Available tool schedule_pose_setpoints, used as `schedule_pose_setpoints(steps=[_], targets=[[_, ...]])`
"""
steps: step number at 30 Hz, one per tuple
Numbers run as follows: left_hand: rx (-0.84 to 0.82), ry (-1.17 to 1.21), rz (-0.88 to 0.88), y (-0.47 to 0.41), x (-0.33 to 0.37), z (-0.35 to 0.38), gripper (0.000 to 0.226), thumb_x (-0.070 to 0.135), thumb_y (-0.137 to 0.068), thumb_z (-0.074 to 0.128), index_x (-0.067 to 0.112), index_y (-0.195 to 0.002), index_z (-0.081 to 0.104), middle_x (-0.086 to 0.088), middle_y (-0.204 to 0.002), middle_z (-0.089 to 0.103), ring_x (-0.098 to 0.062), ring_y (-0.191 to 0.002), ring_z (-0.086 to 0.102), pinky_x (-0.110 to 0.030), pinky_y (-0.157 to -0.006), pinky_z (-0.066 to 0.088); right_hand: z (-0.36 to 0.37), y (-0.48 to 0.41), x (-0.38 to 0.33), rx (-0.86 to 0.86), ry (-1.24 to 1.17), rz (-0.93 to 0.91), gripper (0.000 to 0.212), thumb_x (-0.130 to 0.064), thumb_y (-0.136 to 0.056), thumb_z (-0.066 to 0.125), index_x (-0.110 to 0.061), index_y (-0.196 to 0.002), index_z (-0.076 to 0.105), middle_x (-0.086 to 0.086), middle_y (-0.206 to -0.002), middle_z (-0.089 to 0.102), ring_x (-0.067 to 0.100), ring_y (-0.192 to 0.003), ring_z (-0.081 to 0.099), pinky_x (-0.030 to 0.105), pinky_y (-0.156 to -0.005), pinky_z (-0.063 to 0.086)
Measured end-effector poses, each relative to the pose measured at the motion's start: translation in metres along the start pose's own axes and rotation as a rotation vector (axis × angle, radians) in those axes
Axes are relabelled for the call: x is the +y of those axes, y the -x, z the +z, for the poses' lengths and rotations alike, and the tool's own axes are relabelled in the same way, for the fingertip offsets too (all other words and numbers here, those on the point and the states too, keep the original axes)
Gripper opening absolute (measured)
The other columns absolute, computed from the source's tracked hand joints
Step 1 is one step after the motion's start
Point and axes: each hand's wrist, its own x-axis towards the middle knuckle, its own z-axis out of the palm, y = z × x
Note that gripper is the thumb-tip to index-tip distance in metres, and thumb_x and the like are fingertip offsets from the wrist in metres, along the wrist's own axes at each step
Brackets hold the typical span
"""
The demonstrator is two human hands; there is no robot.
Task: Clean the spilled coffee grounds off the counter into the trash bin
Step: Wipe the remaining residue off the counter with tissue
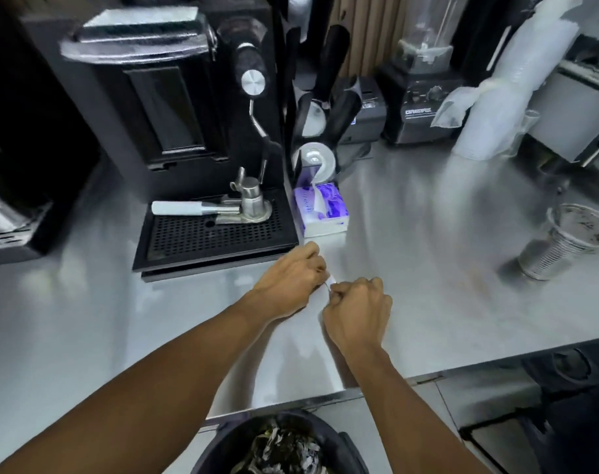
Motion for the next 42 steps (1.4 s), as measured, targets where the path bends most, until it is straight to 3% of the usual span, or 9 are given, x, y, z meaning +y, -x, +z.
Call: schedule_pose_setpoints(steps=[3, 7, 12, 20, 27, 32, 37, 42], targets=[[0.038, -0.043, -0.038, 0.018, -0.015, -0.002, 0.017, 0.013, -0.092, 0.052, 0.014, -0.088, 0.068, 0.001, -0.097, 0.059, -0.023, -0.096, 0.044, -0.035, -0.075, 0.038, 0.014, -0.006, -0.017, -0.026, -0.007, -0.026, 0.018, -0.020, -0.087, 0.061, -0.022, -0.093, 0.078, 0.002, -0.086, 0.070, 0.024, -0.095, 0.051, 0.037, -0.078, 0.037], [-0.006, -0.074, -0.087, 0.031, -0.035, -0.008, 0.020, 0.013, -0.092, 0.049, 0.011, -0.089, 0.069, -0.002, -0.094, 0.059, -0.023, -0.091, 0.046, -0.036, -0.075, 0.042, 0.028, -0.009, -0.039, -0.070, -0.006, -0.055, 0.019, -0.021, -0.088, 0.060, -0.023, -0.098, 0.077, 0.001, -0.093, 0.070, 0.024, -0.101, 0.051, 0.036, -0.083, 0.037], [-0.044, -0.080, -0.201, 0.054, -0.045, -0.017, 0.017, 0.015, -0.094, 0.050, 0.011, -0.090, 0.066, -0.001, -0.092, 0.059, -0.023, -0.085, 0.052, -0.032, -0.062, 0.031, 0.034, -0.010, -0.056, -0.157, -0.103, -0.131, 0.024, -0.010, -0.085, 0.059, -0.020, -0.097, 0.077, 0.003, -0.095, 0.070, 0.025, -0.103, 0.051, 0.039, -0.091, 0.042], [-0.092, -0.086, -0.355, 0.107, -0.063, -0.035, 0.021, 0.018, -0.092, 0.050, 0.014, -0.096, 0.070, -0.003, -0.091, 0.055, -0.025, -0.077, 0.058, -0.033, -0.056, 0.033, 0.053, -0.013, -0.084, -0.303, -0.103, -0.426, 0.026, -0.010, -0.084, 0.062, -0.028, -0.094, 0.079, -0.008, -0.073, 0.055, 0.022, -0.094, 0.048, 0.036, -0.086, 0.046], [-0.076, -0.007, -0.433, 0.150, -0.069, -0.047, 0.027, 0.014, -0.091, 0.048, 0.015, -0.099, 0.074, -0.003, -0.088, 0.054, -0.025, -0.076, 0.055, -0.032, -0.058, 0.033, 0.065, 0.010, -0.107, -0.390, -0.134, -0.533, 0.026, -0.009, -0.086, 0.063, -0.026, -0.097, 0.078, -0.004, -0.077, 0.059, 0.019, -0.091, 0.045, 0.034, -0.083, 0.047], [-0.055, 0.067, -0.491, 0.180, -0.060, -0.055, 0.027, 0.009, -0.085, 0.051, 0.015, -0.097, 0.074, -0.002, -0.083, 0.055, -0.027, -0.073, 0.057, -0.034, -0.058, 0.043, 0.067, 0.039, -0.111, -0.373, -0.175, -0.619, 0.025, -0.005, -0.086, 0.063, -0.021, -0.097, 0.078, 0.001, -0.076, 0.062, 0.022, -0.087, 0.047, 0.035, -0.077, 0.047], [-0.022, 0.136, -0.534, 0.205, -0.043, -0.063, 0.020, 0.009, -0.087, 0.055, 0.015, -0.089, 0.074, 0.001, -0.079, 0.050, -0.021, -0.070, 0.050, -0.034, -0.058, 0.044, 0.064, 0.063, -0.109, -0.421, -0.188, -0.652, 0.024, -0.006, -0.089, 0.062, -0.020, -0.103, 0.077, 0.000, -0.078, 0.061, 0.016, -0.087, 0.043, 0.022, -0.071, 0.037], [0.024, 0.226, -0.526, 0.225, -0.024, -0.065, 0.017, 0.003, -0.084, 0.062, 0.012, -0.089, 0.076, 0.002, -0.095, 0.060, -0.017, -0.095, 0.049, -0.032, -0.072, 0.050, 0.052, 0.085, -0.096, -0.464, -0.239, -0.677, 0.022, -0.005, -0.087, 0.066, -0.018, -0.102, 0.077, -0.003, -0.075, 0.058, 0.012, -0.082, 0.039, 0.009, -0.066, 0.033]])
